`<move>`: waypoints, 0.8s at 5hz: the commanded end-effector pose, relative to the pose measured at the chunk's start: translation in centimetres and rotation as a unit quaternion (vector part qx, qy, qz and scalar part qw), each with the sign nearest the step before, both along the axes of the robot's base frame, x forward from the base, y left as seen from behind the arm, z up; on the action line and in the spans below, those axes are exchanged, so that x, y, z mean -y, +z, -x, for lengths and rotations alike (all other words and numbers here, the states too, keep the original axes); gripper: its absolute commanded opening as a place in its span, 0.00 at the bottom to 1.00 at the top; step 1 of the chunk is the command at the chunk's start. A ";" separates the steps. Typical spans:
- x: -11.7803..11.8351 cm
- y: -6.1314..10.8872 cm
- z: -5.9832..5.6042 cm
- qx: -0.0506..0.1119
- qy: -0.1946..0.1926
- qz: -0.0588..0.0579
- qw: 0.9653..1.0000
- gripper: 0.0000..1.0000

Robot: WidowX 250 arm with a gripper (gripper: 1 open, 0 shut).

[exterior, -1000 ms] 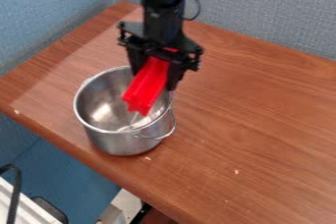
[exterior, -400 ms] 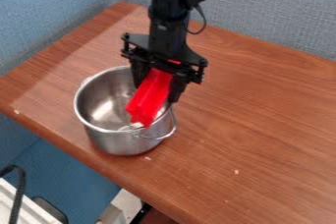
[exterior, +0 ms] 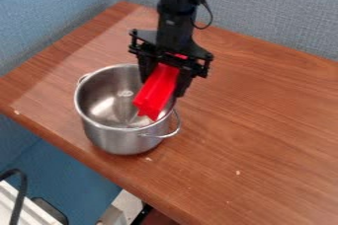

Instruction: Move the red object from the metal pot to the table

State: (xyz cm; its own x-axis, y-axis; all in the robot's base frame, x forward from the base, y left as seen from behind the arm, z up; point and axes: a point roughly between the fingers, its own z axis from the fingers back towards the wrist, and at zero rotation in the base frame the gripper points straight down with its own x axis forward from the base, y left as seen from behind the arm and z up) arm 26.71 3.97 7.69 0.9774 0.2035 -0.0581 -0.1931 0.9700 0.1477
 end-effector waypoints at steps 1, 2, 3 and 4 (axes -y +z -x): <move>-1.2 1.2 -0.4 0.012 0.040 -0.005 0.999 0.00; -1.0 0.0 -0.9 0.001 0.026 -0.003 1.000 0.00; -1.1 -1.0 -1.6 -0.002 0.025 -0.006 1.000 0.00; 0.3 -0.8 -1.5 0.000 -0.021 0.006 1.000 0.00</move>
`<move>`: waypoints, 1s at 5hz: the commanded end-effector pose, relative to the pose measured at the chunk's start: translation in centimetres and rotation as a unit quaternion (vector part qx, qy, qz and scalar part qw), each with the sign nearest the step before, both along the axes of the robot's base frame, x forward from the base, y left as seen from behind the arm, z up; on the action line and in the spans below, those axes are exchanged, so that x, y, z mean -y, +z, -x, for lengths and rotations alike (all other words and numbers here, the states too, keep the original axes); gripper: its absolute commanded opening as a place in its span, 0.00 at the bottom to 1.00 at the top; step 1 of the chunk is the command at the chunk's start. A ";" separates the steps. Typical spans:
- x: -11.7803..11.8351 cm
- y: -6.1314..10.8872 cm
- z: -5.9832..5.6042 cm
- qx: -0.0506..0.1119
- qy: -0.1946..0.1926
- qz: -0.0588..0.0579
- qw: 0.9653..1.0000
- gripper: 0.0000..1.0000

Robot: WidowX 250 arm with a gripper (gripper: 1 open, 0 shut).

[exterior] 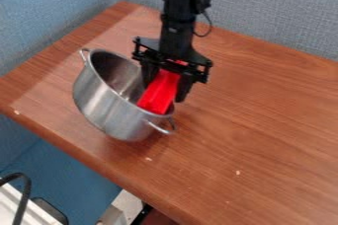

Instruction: Move the red object from the metal pot to the table

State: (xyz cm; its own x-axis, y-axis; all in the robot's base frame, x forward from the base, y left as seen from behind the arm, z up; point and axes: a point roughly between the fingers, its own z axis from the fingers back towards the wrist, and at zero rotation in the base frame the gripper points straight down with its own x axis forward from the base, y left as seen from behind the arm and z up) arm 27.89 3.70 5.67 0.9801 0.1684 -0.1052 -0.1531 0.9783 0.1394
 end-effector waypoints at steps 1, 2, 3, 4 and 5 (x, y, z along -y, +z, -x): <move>0.7 1.4 -0.4 0.023 -0.041 -0.003 0.999 0.00; 0.9 1.5 -0.3 0.019 -0.066 -0.004 0.998 0.00; 0.9 0.9 -0.5 0.014 -0.072 -0.004 0.997 0.00; 0.8 0.3 -0.7 0.010 -0.077 -0.004 0.997 0.00; 2.1 -0.1 -0.2 0.006 -0.085 0.000 0.996 0.00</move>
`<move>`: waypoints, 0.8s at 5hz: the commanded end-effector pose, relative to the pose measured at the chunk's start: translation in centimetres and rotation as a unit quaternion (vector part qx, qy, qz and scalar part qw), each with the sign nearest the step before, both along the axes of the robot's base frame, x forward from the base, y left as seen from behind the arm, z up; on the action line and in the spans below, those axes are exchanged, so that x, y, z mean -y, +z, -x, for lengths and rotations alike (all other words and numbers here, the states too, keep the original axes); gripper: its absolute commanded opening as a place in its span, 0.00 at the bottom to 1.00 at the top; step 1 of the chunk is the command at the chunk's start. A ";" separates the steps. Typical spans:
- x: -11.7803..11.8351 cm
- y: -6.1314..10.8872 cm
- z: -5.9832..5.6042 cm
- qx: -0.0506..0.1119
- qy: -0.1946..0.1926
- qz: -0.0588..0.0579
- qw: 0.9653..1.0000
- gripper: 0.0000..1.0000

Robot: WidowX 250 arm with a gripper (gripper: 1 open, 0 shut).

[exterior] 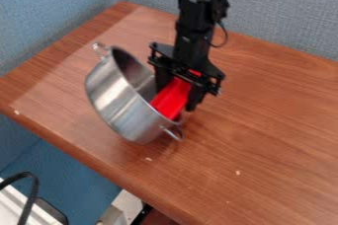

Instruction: Move the red object from the metal pot to the table

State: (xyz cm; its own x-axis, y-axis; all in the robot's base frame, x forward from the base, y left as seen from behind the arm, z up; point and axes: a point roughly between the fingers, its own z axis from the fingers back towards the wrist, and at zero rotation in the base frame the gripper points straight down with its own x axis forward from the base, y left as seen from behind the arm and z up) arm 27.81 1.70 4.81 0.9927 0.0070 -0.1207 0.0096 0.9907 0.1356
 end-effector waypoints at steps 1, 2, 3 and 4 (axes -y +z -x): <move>2.7 0.2 0.3 0.014 -0.025 0.005 1.000 0.00; 4.6 -1.1 0.4 0.016 -0.043 0.004 0.999 0.00; 6.2 -1.9 0.3 0.027 -0.062 0.007 0.998 0.00; 4.6 -2.1 0.6 0.032 -0.061 0.008 0.998 1.00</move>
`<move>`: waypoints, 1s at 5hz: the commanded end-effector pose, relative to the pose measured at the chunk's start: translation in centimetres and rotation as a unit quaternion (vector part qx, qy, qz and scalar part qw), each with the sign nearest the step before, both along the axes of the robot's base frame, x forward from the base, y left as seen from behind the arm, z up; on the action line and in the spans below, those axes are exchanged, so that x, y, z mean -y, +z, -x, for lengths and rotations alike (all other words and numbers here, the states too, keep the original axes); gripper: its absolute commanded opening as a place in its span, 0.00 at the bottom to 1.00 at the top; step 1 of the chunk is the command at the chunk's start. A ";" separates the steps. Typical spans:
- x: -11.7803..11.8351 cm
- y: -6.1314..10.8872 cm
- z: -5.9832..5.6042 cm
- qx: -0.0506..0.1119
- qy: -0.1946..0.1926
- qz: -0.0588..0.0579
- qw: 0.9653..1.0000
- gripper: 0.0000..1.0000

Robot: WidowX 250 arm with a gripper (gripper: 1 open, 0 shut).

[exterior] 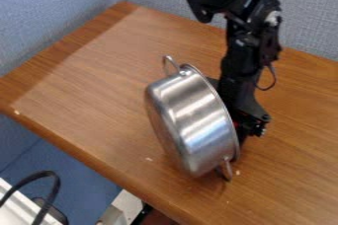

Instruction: Move the red object from the metal pot to the table

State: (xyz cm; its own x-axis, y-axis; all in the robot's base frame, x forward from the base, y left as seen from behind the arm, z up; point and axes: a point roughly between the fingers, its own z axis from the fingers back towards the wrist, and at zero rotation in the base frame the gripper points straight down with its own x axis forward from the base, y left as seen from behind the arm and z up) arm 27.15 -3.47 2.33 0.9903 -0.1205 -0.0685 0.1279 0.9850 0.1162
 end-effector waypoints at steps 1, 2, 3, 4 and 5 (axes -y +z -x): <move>-1.7 0.4 0.1 0.008 -0.011 -0.016 1.000 0.00; -2.1 0.9 -0.1 0.011 0.009 -0.024 1.000 0.00; -2.3 1.2 -0.2 0.015 0.025 -0.028 0.999 0.00; -2.4 1.6 -0.3 0.019 0.042 -0.028 0.999 1.00; -3.0 2.6 -0.4 0.020 0.055 -0.027 0.998 0.00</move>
